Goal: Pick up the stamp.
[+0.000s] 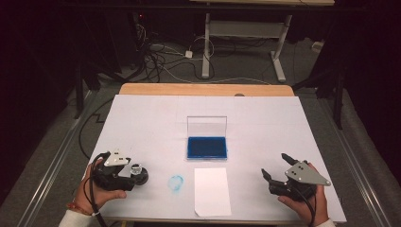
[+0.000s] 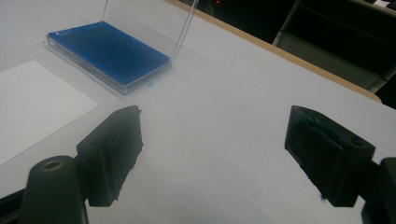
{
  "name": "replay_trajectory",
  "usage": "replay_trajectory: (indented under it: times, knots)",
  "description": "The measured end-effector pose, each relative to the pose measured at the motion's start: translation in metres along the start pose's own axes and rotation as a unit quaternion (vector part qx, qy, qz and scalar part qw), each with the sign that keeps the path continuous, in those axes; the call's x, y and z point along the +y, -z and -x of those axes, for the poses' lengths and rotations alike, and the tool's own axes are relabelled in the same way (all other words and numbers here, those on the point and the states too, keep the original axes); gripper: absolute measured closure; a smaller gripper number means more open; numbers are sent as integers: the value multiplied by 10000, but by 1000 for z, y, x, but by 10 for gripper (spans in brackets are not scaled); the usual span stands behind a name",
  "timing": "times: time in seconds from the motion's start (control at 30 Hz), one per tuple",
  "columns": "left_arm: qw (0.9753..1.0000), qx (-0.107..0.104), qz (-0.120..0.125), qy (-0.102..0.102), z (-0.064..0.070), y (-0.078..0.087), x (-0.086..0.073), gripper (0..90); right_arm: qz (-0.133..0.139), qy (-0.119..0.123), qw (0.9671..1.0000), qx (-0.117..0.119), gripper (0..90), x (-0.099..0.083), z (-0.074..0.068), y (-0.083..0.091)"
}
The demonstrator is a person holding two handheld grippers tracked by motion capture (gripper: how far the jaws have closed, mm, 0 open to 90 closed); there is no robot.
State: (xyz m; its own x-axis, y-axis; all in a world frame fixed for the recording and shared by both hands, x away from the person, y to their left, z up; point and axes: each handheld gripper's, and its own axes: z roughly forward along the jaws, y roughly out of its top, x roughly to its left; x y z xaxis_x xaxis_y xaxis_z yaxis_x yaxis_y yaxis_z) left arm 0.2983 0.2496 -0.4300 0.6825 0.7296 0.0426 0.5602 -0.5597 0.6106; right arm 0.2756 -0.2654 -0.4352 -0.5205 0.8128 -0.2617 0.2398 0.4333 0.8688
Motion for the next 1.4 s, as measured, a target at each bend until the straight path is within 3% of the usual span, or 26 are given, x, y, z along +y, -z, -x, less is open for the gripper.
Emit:
replay_trajectory:
  times: [0.27,0.37,0.4,0.53,1.07,1.33,1.4]
  knots:
    - [9997,-113,-184,-81,-4,-8,7,428,-19,40,10000,17,197,0,-1,-1]
    - [9996,-143,-179,-142,-3,-10,8,444,-13,69,10000,7,199,0,-1,-1]
    - [9995,-165,-177,-217,-1,-10,8,496,-10,83,10000,2,200,0,-1,0]
    - [9994,-189,-184,-223,-1,-10,8,537,-25,87,10000,5,203,0,-1,-1]
    - [9994,-145,-129,-275,1,-11,9,550,-37,94,9999,-64,209,0,0,-1]
    - [9991,70,107,-410,3,-6,19,550,-44,65,9999,-80,209,-1,1,-1]
    - [9990,33,204,-396,2,-4,25,550,-48,66,9999,-62,214,-1,1,-1]
